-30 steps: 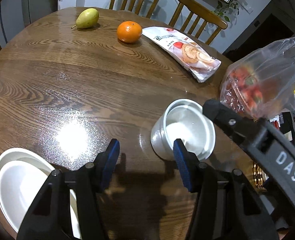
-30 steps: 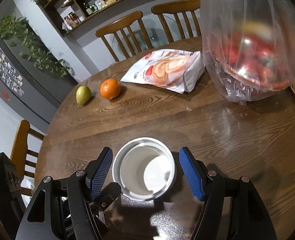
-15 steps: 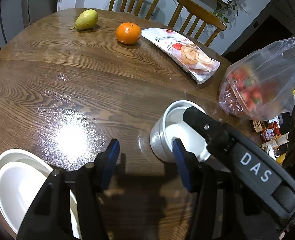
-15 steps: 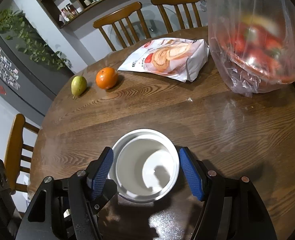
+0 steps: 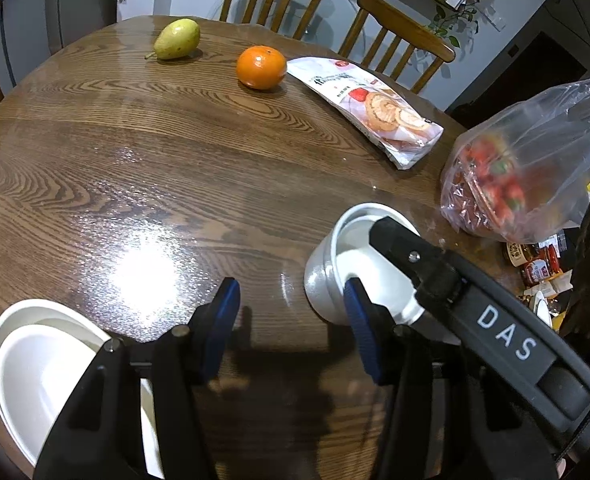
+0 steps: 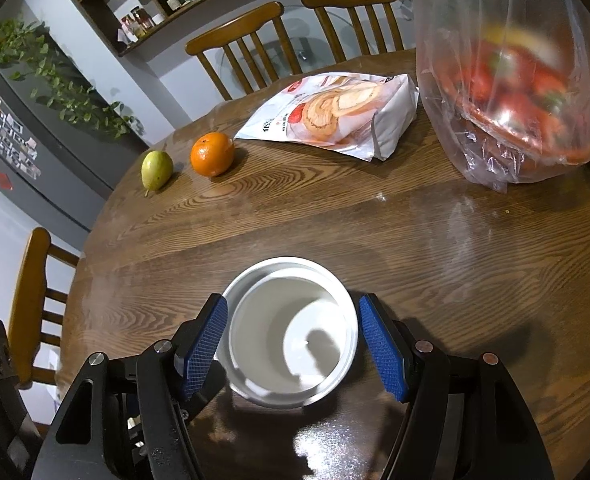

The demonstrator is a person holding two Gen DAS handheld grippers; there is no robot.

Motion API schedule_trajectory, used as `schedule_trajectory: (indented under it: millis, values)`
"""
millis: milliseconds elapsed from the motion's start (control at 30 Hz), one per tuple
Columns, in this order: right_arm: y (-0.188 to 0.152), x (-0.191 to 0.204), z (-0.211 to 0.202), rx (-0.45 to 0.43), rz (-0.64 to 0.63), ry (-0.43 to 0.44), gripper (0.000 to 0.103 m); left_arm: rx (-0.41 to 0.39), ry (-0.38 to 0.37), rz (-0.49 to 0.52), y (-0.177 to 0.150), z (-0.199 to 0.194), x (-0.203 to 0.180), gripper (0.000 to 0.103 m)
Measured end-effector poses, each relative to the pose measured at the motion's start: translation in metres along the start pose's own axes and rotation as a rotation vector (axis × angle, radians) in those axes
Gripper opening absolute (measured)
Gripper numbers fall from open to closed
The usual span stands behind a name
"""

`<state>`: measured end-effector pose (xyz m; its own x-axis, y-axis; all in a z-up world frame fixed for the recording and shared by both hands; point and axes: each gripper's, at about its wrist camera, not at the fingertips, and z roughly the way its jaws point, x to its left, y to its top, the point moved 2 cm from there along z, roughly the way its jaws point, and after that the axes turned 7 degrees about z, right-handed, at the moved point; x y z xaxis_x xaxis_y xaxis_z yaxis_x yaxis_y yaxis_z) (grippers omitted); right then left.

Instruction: Organize plates and bowls

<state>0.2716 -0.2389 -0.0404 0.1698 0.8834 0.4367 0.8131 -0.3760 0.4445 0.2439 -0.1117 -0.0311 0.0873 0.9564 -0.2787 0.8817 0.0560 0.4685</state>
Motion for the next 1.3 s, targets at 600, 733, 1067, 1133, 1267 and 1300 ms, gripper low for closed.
schedule_trajectory:
  millis: [600,733,1067,1133,1267,1300]
  values:
    - [0.004,-0.007,0.002,-0.020,0.007,-0.006,0.056,-0.038,-0.034,-0.001,0.001,-0.002,-0.001,0.046]
    - [0.004,-0.010,0.008,-0.013,0.010,-0.008,0.047,-0.035,-0.023,0.010,0.001,0.001,-0.002,0.044]
    - [0.005,-0.019,0.014,-0.018,0.014,-0.045,0.024,-0.038,-0.025,0.011,0.000,0.001,-0.002,0.043]
    - [0.004,-0.018,0.016,-0.020,0.012,-0.056,0.025,-0.045,-0.005,0.008,0.001,0.000,0.000,0.043]
    - [0.002,-0.014,0.016,-0.034,-0.012,-0.082,0.025,-0.043,-0.007,-0.005,0.001,0.000,0.003,0.043]
    - [0.002,-0.015,0.016,-0.036,-0.014,-0.083,0.025,-0.042,-0.003,-0.005,0.001,-0.001,0.003,0.043]
